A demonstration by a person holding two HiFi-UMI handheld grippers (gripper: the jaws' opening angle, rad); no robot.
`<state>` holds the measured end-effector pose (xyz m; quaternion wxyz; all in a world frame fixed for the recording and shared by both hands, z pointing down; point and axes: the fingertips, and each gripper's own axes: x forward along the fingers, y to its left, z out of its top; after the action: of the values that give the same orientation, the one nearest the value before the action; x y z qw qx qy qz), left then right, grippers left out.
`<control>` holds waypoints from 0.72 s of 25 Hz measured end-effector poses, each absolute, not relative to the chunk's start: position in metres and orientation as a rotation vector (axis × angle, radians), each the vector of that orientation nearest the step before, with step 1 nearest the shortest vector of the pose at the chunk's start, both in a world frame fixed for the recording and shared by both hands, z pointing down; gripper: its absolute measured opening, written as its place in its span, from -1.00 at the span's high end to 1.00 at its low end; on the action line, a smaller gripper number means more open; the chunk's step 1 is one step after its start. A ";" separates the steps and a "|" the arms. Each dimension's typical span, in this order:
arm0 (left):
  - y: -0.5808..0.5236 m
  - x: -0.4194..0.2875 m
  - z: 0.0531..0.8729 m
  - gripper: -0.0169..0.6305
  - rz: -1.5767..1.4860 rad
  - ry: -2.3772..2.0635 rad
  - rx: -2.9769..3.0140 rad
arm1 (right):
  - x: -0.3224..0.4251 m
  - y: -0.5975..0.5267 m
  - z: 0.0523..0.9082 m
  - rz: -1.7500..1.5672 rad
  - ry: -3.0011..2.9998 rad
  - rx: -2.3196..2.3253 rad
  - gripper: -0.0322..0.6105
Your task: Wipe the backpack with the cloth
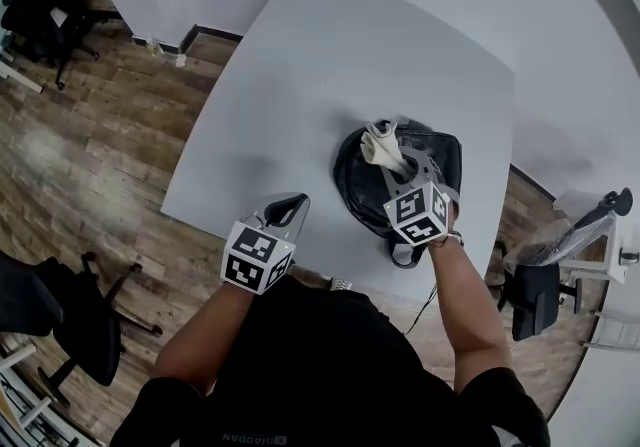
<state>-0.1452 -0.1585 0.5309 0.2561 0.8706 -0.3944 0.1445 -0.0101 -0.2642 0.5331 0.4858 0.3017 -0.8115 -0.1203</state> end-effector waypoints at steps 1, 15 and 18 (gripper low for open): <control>-0.158 -0.150 0.532 0.93 0.387 -1.080 2.352 | -0.009 -0.272 0.540 -0.347 -1.919 0.702 0.61; -0.152 -0.175 0.540 0.93 0.330 -1.137 2.269 | -0.046 -0.309 0.579 0.154 -2.112 0.727 0.61; -0.154 -0.175 0.538 0.93 0.334 -1.137 2.279 | -0.047 -0.316 0.585 0.337 -2.165 0.780 0.61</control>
<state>-0.1755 -0.1542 0.5385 0.2827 0.8510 -0.4248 0.1246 -0.0469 -0.3156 0.5855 0.3968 0.3078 -0.8544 0.1332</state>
